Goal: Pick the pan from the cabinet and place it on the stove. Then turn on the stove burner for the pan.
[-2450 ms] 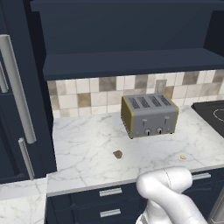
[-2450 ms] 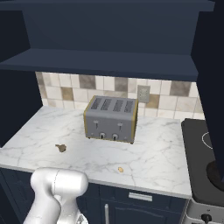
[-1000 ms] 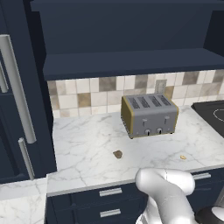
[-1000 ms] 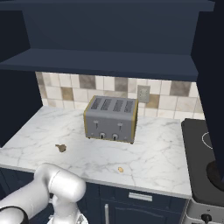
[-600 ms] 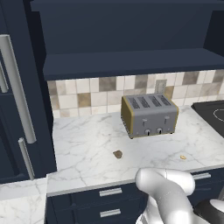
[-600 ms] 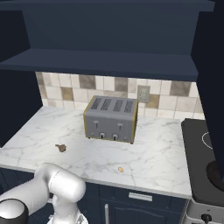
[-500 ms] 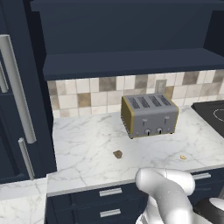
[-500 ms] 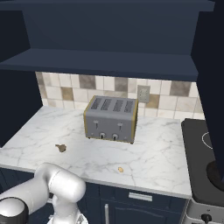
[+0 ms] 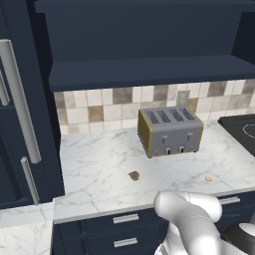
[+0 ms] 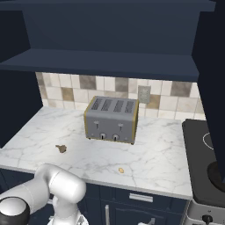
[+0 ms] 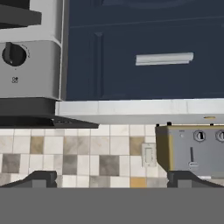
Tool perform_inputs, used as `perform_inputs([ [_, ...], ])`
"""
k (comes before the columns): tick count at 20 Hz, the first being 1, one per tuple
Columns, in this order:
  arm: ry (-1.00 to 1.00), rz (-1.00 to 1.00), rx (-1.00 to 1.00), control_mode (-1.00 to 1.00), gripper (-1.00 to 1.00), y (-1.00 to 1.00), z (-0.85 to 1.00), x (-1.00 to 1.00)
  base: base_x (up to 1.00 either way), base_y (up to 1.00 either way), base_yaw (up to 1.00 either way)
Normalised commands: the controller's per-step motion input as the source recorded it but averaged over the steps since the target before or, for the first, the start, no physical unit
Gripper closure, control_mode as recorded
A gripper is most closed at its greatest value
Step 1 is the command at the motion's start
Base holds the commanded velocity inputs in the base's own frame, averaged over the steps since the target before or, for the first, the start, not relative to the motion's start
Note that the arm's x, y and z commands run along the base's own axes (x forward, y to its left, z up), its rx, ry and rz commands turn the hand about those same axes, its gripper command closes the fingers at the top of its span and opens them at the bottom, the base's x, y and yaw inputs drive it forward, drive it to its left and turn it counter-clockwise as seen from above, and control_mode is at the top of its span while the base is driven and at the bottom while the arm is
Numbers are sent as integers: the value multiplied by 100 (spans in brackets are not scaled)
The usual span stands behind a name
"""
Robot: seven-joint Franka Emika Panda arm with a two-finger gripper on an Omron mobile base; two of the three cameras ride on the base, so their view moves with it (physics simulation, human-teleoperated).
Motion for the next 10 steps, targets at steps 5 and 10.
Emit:
perform_inputs([
  [5,-8,0,0,-100,-100,0,0,24,0,0,0],
  [10,-2,0,0,-100,-100,-2,-4,23,0,0,0],
])
